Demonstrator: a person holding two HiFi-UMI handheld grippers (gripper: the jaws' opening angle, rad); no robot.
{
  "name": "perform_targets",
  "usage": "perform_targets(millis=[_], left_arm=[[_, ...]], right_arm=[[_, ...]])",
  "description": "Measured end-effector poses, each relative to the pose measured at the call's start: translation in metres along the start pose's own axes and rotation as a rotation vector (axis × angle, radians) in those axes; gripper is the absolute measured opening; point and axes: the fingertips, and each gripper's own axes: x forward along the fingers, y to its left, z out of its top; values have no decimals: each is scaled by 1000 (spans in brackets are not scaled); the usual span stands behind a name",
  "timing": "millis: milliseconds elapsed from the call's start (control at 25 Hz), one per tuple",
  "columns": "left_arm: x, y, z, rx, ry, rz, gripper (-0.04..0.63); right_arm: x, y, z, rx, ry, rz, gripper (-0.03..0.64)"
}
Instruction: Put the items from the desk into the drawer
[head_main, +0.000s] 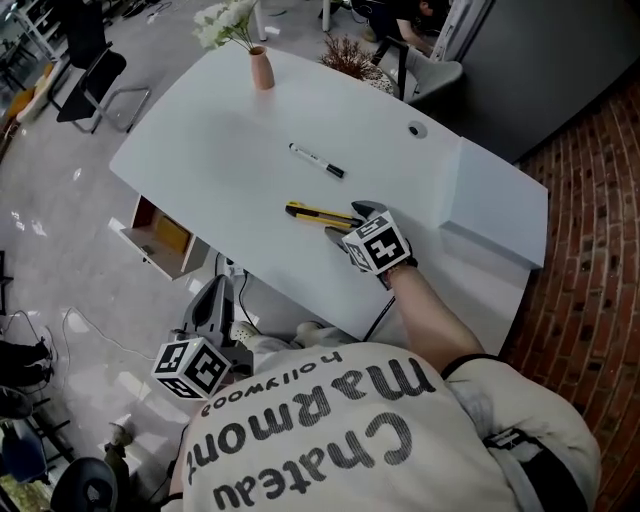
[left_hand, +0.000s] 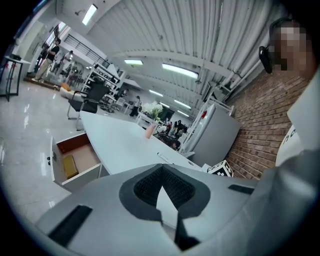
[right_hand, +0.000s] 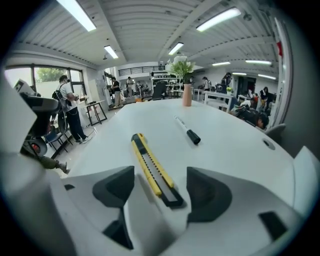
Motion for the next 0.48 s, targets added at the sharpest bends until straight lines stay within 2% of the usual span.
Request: perform_targets(millis=[120,480], left_arm=[[-5,7,0,-20,-12,22,2],[-8,13,-6,-49,-6,21,2]], right_arm=[[0,2,0,5,14,0,326],[-3,6,-2,43,55,-40,226]])
